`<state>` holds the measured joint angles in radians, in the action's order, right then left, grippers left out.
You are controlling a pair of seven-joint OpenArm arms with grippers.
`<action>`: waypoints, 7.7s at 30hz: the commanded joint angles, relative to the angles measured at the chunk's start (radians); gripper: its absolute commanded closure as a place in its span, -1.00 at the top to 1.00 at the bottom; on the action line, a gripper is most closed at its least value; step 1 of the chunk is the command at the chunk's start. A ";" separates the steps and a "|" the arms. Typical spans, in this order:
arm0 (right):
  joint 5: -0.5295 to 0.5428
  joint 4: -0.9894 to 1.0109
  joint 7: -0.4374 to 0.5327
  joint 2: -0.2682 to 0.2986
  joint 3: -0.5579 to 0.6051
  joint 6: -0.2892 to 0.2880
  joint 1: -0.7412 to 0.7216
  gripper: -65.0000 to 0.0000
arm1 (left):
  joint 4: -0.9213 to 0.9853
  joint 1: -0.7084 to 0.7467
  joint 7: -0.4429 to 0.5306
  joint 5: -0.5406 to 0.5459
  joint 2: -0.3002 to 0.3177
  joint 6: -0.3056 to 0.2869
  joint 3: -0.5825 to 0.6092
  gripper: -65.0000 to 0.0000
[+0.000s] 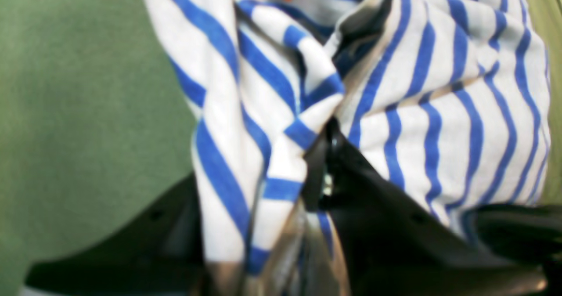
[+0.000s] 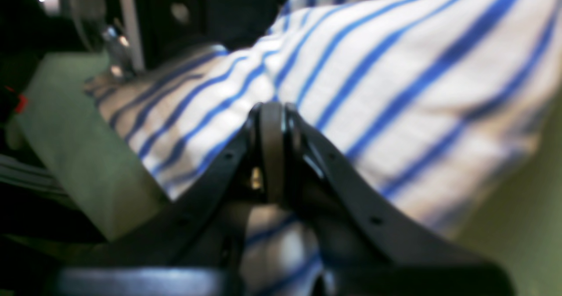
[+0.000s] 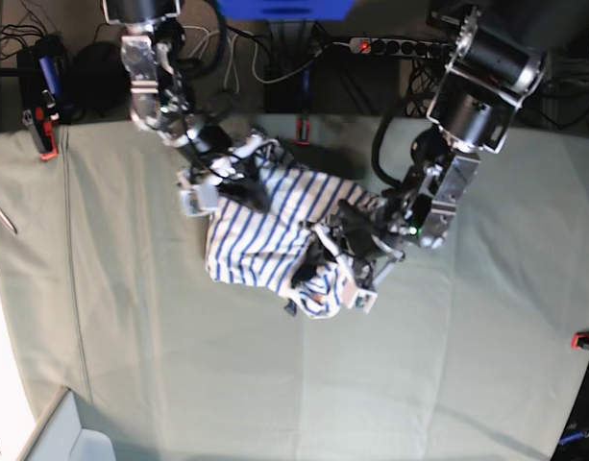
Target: Layout the t-shirt on the table in an organized manner, then fold the t-shirt properly
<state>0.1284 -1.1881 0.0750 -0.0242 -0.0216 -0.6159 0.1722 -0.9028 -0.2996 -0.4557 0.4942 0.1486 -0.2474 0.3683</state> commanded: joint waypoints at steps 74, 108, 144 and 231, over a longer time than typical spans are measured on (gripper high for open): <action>0.007 -0.338 -0.044 0.008 -0.389 -0.005 0.048 -1.00 | 0.265 -0.560 0.306 -0.371 -0.252 -0.185 0.550 0.63; 0.007 -0.411 -0.223 0.103 0.096 -0.005 -0.086 -1.00 | -0.958 0.764 -0.380 -0.366 -0.085 -0.185 -1.208 0.62; 0.012 0.652 0.125 0.074 0.104 0.001 -0.653 -1.00 | -0.958 0.860 -0.372 -0.366 -0.149 -0.185 -1.213 0.62; 0.006 1.029 0.375 0.151 0.167 0.971 0.023 -1.00 | 0.775 0.371 0.436 -0.501 -0.033 0.020 -0.486 -1.00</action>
<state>0.1242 -0.1585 0.4393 0.1204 0.1474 0.3222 0.1894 -0.1246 0.0696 -0.0189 -0.0067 0.1120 -0.2245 -0.1204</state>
